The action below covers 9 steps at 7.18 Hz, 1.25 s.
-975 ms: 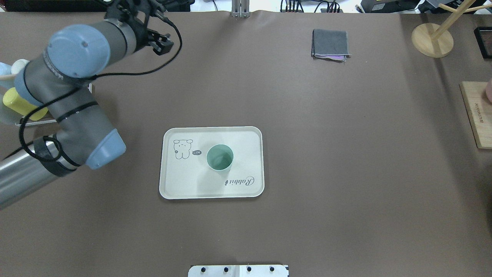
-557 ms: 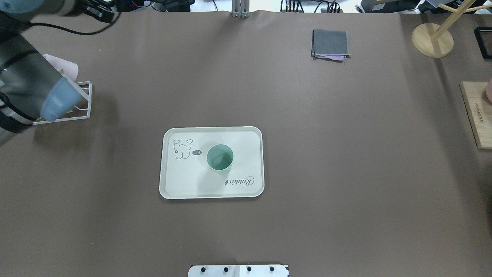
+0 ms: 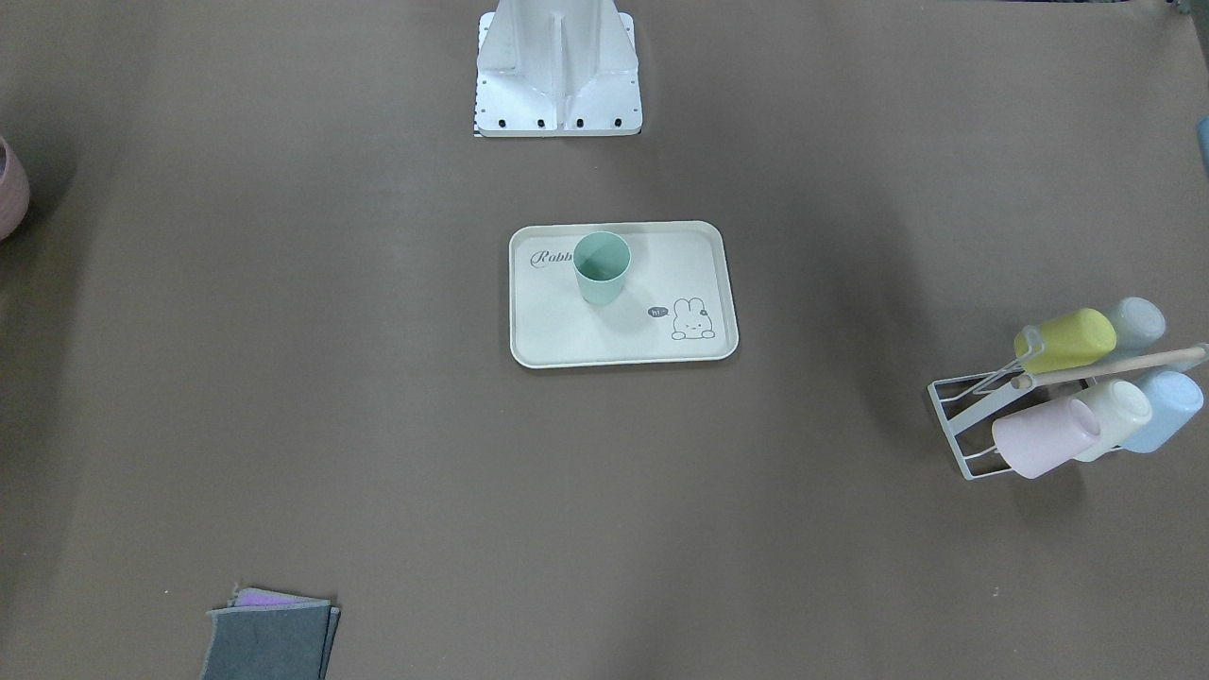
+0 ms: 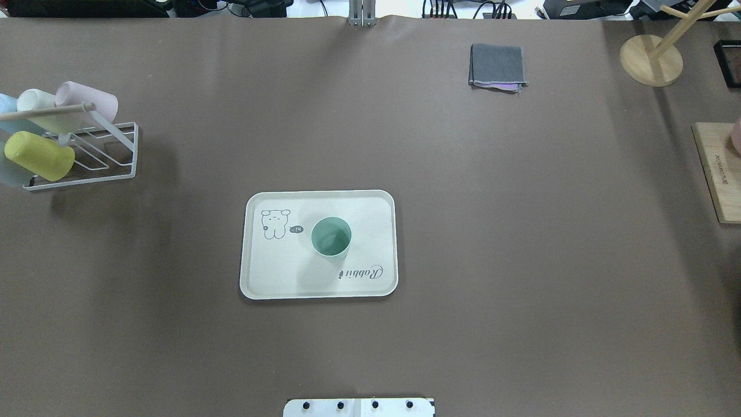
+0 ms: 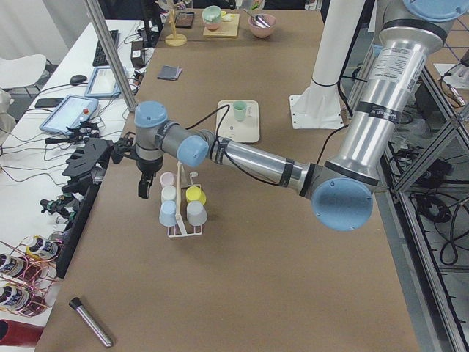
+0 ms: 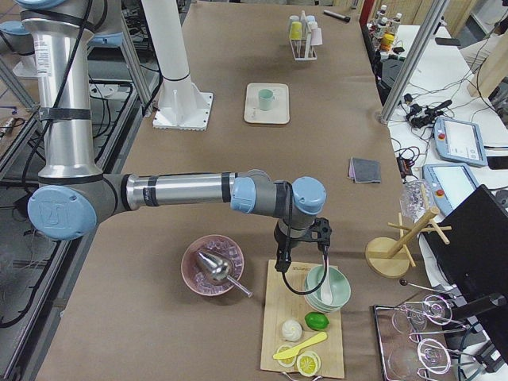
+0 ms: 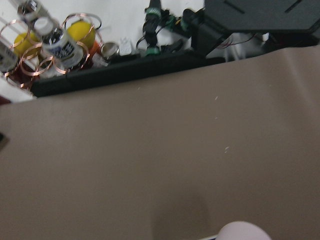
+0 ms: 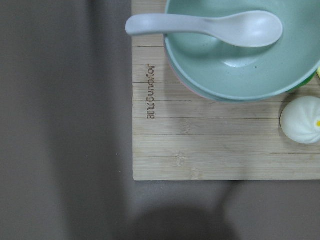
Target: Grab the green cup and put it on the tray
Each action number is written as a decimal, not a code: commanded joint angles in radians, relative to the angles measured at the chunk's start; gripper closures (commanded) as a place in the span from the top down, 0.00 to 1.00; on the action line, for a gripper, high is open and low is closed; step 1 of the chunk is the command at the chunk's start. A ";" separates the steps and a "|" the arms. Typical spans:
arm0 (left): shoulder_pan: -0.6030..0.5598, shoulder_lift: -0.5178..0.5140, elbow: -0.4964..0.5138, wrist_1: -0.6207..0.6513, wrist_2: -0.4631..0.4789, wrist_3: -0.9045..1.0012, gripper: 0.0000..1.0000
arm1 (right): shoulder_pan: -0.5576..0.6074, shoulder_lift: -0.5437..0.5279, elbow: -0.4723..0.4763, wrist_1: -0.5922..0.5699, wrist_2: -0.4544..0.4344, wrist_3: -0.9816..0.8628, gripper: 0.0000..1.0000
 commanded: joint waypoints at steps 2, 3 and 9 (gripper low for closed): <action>-0.127 0.177 -0.029 0.007 -0.188 0.072 0.98 | 0.000 0.000 -0.001 0.003 -0.005 0.000 1.00; -0.129 0.212 -0.050 0.030 -0.188 0.098 0.98 | 0.000 0.000 0.002 0.003 -0.011 0.000 1.00; -0.188 0.312 -0.063 0.130 -0.108 0.230 0.98 | 0.000 0.005 0.000 0.003 -0.012 0.002 1.00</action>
